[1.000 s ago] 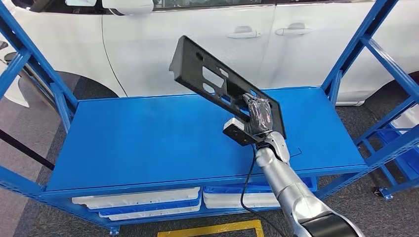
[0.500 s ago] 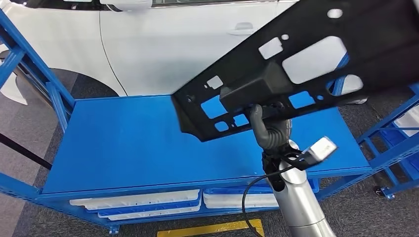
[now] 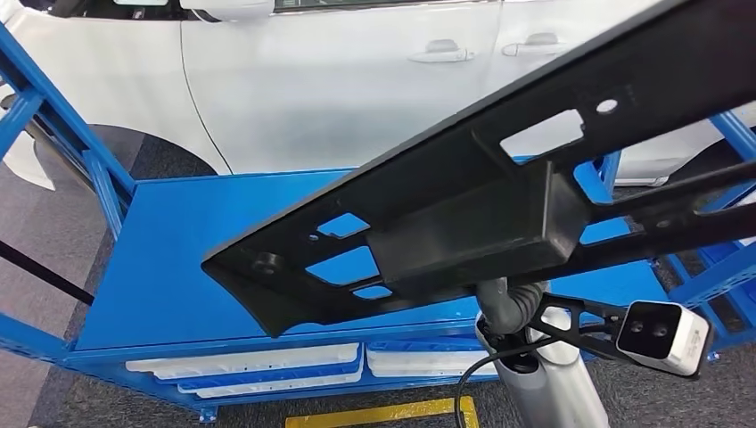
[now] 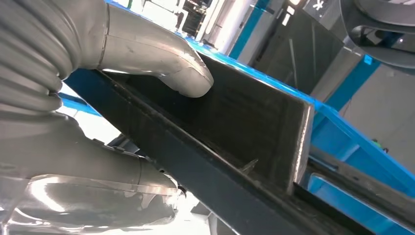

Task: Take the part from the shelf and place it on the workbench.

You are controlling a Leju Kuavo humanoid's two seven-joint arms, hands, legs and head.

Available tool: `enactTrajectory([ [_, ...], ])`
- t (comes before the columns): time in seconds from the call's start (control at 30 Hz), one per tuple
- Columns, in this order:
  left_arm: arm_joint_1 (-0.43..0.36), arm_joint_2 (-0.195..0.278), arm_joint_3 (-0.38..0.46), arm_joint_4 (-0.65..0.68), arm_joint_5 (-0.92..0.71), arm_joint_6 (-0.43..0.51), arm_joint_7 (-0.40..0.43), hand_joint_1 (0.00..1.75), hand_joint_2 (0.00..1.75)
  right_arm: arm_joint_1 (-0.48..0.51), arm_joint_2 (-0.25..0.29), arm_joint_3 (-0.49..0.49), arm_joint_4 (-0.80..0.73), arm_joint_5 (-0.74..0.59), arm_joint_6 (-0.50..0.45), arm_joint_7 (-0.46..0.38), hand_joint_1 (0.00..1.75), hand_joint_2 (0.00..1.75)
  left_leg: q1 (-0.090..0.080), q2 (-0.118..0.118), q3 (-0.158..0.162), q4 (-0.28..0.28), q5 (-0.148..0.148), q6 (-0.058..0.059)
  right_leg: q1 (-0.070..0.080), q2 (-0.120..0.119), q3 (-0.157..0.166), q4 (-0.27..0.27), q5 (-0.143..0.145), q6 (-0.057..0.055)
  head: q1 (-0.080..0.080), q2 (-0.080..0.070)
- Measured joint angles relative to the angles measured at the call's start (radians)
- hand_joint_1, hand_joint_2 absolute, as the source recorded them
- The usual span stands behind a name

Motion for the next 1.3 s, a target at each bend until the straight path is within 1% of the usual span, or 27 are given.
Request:
enactTrajectory([
  [0.07, -0.001, 0.000, 0.000, 0.000, 0.000, 0.006, 0.000, 0.00, 1.75, -0.005, -0.003, 0.019, -0.007, -0.011, 0.007, 0.015, 1.75, 1.75, 0.002, 0.001, -0.005, 0.009, -0.011, -0.012, -0.002, -0.001, -0.002, -0.005, 0.007, -0.014, 0.000, 0.000],
  [0.1, -0.002, 0.000, 0.000, 0.000, 0.000, 0.010, 0.000, 0.00, 1.75, -0.011, -0.003, 0.030, -0.010, -0.017, 0.011, 0.023, 1.75, 1.75, 0.003, 0.001, -0.015, 0.034, -0.034, -0.016, -0.004, -0.003, -0.004, -0.008, 0.011, -0.021, 0.000, 0.000],
  [0.2, -0.003, 0.000, 0.000, 0.000, 0.000, 0.017, 0.004, 0.00, 1.75, -0.030, -0.004, 0.062, -0.014, -0.043, 0.015, 0.049, 1.75, 1.75, 0.004, 0.001, -0.080, 0.208, -0.139, -0.022, 0.001, -0.006, -0.014, -0.009, 0.020, -0.036, 0.000, 0.000],
  [0.23, -0.003, 0.000, 0.000, 0.000, 0.000, 0.020, 0.006, 0.00, 1.75, -0.035, -0.005, 0.072, -0.014, -0.054, 0.014, 0.058, 1.75, 1.75, 0.004, 0.001, -0.096, 0.256, -0.158, -0.022, 0.003, -0.007, -0.018, -0.009, 0.024, -0.037, 0.000, 0.000],
  [0.27, -0.003, 0.000, 0.000, 0.000, 0.000, 0.023, 0.007, 0.00, 1.75, -0.041, -0.006, 0.081, -0.014, -0.064, 0.014, 0.065, 1.75, 1.75, 0.004, 0.001, -0.096, 0.271, -0.159, -0.021, 0.006, -0.007, -0.024, -0.008, 0.028, -0.038, 0.000, 0.000],
  [0.3, -0.003, 0.000, 0.000, 0.000, 0.000, 0.026, 0.008, 0.00, 1.75, -0.047, -0.007, 0.090, -0.014, -0.073, 0.015, 0.070, 1.75, 1.75, 0.004, 0.001, -0.076, 0.246, -0.143, -0.019, 0.008, -0.007, -0.029, -0.008, 0.033, -0.038, 0.000, 0.000],
  [0.4, -0.007, 0.003, 0.000, 0.000, 0.000, 0.032, 0.010, 0.00, 1.75, -0.063, -0.008, 0.115, -0.014, -0.096, 0.015, 0.074, 1.75, 1.75, -0.002, 0.004, 0.040, 0.048, -0.074, -0.001, 0.014, -0.007, -0.039, -0.005, 0.046, -0.032, 0.000, 0.000],
  [0.47, -0.009, 0.006, 0.000, 0.000, 0.000, 0.035, 0.011, 0.00, 1.75, -0.068, -0.008, 0.129, -0.015, -0.107, 0.015, 0.075, 1.75, 1.75, -0.010, 0.005, 0.069, -0.012, -0.059, 0.009, 0.014, -0.009, -0.041, -0.005, 0.055, -0.021, 0.000, 0.000],
  [0.53, -0.007, 0.007, 0.000, 0.000, 0.000, 0.041, 0.013, 0.00, 1.75, -0.067, -0.008, 0.139, -0.016, -0.115, 0.014, 0.075, 1.75, 1.75, -0.012, 0.005, 0.064, -0.016, -0.044, 0.017, 0.012, -0.010, -0.043, -0.008, 0.065, -0.009, 0.000, 0.000],
  [0.57, -0.006, 0.007, 0.001, 0.000, 0.000, 0.045, 0.016, 0.00, 1.75, -0.066, -0.008, 0.142, -0.017, -0.119, 0.014, 0.074, 1.75, 1.75, -0.010, 0.006, 0.060, -0.020, -0.034, 0.022, 0.010, -0.009, -0.047, -0.003, 0.058, -0.002, 0.000, 0.000],
  [0.6, -0.005, 0.007, 0.001, 0.000, 0.000, 0.051, 0.020, 0.00, 1.75, -0.065, -0.008, 0.145, -0.019, -0.122, 0.015, 0.073, 1.75, 1.75, -0.007, 0.008, 0.055, -0.025, -0.023, 0.028, 0.009, -0.007, -0.056, 0.013, 0.038, 0.004, 0.000, 0.000],
  [0.63, -0.005, 0.007, 0.002, 0.000, 0.000, 0.056, 0.024, 0.00, 1.75, -0.063, -0.008, 0.146, -0.019, -0.125, 0.017, 0.069, 1.75, 1.75, -0.004, 0.010, 0.047, -0.028, -0.011, 0.033, 0.007, -0.006, -0.071, 0.050, 0.001, 0.010, 0.000, 0.000],
  [0.7, -0.003, 0.006, 0.004, 0.000, 0.000, 0.067, 0.036, 0.00, 1.75, -0.055, -0.008, 0.148, -0.021, -0.131, 0.023, 0.062, 1.75, 1.75, -0.004, 0.012, 0.026, -0.028, 0.006, 0.039, 0.000, -0.006, -0.107, 0.170, -0.091, 0.022, 0.000, 0.000],
  [0.73, -0.001, 0.006, 0.006, 0.000, 0.000, 0.073, 0.043, 0.00, 1.75, -0.050, -0.008, 0.149, -0.021, -0.136, 0.027, 0.059, 1.75, 1.75, -0.004, 0.012, 0.014, -0.028, 0.013, 0.038, -0.003, -0.006, -0.118, 0.225, -0.120, 0.027, 0.000, 0.000],
  [0.77, 0.002, 0.006, 0.007, 0.000, 0.000, 0.077, 0.050, 0.00, 1.75, -0.046, -0.008, 0.150, -0.021, -0.143, 0.032, 0.059, 1.75, 1.75, -0.004, 0.012, 0.004, -0.026, 0.020, 0.036, -0.007, -0.006, -0.115, 0.253, -0.130, 0.031, 0.000, 0.000],
  [0.8, 0.004, 0.006, 0.007, 0.000, 0.000, 0.081, 0.058, 0.00, 1.75, -0.044, -0.008, 0.151, -0.021, -0.151, 0.038, 0.059, 1.75, 1.75, -0.003, 0.012, -0.006, -0.024, 0.026, 0.034, -0.010, -0.006, -0.095, 0.246, -0.121, 0.034, 0.000, 0.000],
  [0.87, 0.007, 0.006, 0.008, 0.000, 0.000, 0.089, 0.072, 0.00, 1.75, -0.042, -0.008, 0.152, -0.021, -0.163, 0.049, 0.062, 1.75, 1.75, -0.001, 0.012, -0.023, -0.017, 0.035, 0.027, -0.016, -0.006, -0.005, 0.130, -0.081, 0.037, 0.000, 0.000],
  [0.9, 0.007, 0.007, 0.008, 0.000, 0.000, 0.093, 0.079, 0.00, 1.75, -0.042, -0.008, 0.152, -0.021, -0.166, 0.053, 0.063, 1.75, 1.75, -0.001, 0.011, -0.030, -0.012, 0.038, 0.022, -0.016, -0.005, 0.039, 0.066, -0.067, 0.034, 0.000, 0.000],
  [0.93, 0.007, 0.007, 0.008, 0.000, 0.000, 0.097, 0.084, 0.00, 1.75, -0.042, -0.009, 0.152, -0.020, -0.167, 0.055, 0.063, 1.75, 1.75, -0.001, 0.010, -0.035, -0.008, 0.042, 0.016, -0.014, -0.002, 0.068, 0.020, -0.058, 0.027, 0.000, 0.000],
  [0.97, 0.007, 0.008, 0.008, 0.000, 0.000, 0.100, 0.089, 0.00, 1.75, -0.042, -0.009, 0.152, -0.020, -0.166, 0.057, 0.062, 1.75, 1.75, -0.002, 0.009, -0.039, -0.006, 0.046, 0.009, -0.011, 0.000, 0.080, -0.006, -0.058, 0.019, 0.000, 0.000],
  [1.07, 0.009, 0.012, 0.008, 0.000, 0.000, 0.102, 0.097, 0.00, 1.75, -0.042, -0.014, 0.150, -0.017, -0.165, 0.062, 0.053, 1.75, 1.75, 0.000, 0.008, -0.047, -0.004, 0.054, -0.012, -0.007, 0.000, 0.069, -0.015, -0.046, -0.009, 0.000, 0.000],
  [1.1, 0.010, 0.013, 0.008, 0.000, 0.000, 0.102, 0.097, 0.00, 1.75, -0.042, -0.016, 0.150, -0.015, -0.165, 0.065, 0.047, 1.75, 1.75, 0.001, 0.007, -0.055, 0.009, 0.037, -0.017, -0.007, -0.001, 0.063, -0.017, -0.037, -0.018, 0.000, 0.000],
  [1.13, 0.010, 0.014, 0.008, 0.000, 0.000, 0.101, 0.097, 0.00, 1.75, -0.042, -0.018, 0.150, -0.012, -0.165, 0.068, 0.038, 1.75, 1.75, 0.003, 0.007, -0.068, 0.040, 0.005, -0.020, -0.008, -0.003, 0.055, -0.019, -0.028, -0.027, 0.000, 0.000],
  [1.2, 0.011, 0.015, 0.009, 0.000, 0.000, 0.099, 0.093, 0.00, 1.75, -0.042, -0.025, 0.150, -0.002, -0.164, 0.074, 0.016, 1.75, 1.75, 0.005, 0.007, -0.108, 0.161, -0.088, -0.025, -0.005, -0.005, 0.034, -0.019, -0.011, -0.037, 0.000, 0.000],
  [1.23, 0.011, 0.015, 0.009, 0.000, 0.000, 0.097, 0.091, 0.00, 1.75, -0.042, -0.029, 0.150, 0.005, -0.164, 0.077, 0.006, 1.75, 1.75, 0.005, 0.007, -0.126, 0.227, -0.123, -0.027, -0.002, -0.006, 0.021, -0.017, -0.002, -0.038, 0.000, 0.000],
  [1.27, 0.011, 0.016, 0.009, 0.000, 0.000, 0.096, 0.089, 0.00, 1.75, -0.042, -0.034, 0.150, 0.013, -0.163, 0.080, -0.003, 1.75, 1.75, 0.005, 0.007, -0.134, 0.274, -0.140, -0.029, 0.000, -0.006, 0.009, -0.016, 0.007, -0.039, 0.000, 0.000],
  [1.3, 0.011, 0.016, 0.009, 0.000, 0.000, 0.094, 0.088, 0.00, 1.75, -0.042, -0.038, 0.150, 0.020, -0.164, 0.083, -0.009, 1.75, 1.75, 0.005, 0.007, -0.124, 0.286, -0.134, -0.028, 0.003, -0.006, -0.003, -0.015, 0.015, -0.039, 0.000, 0.000],
])
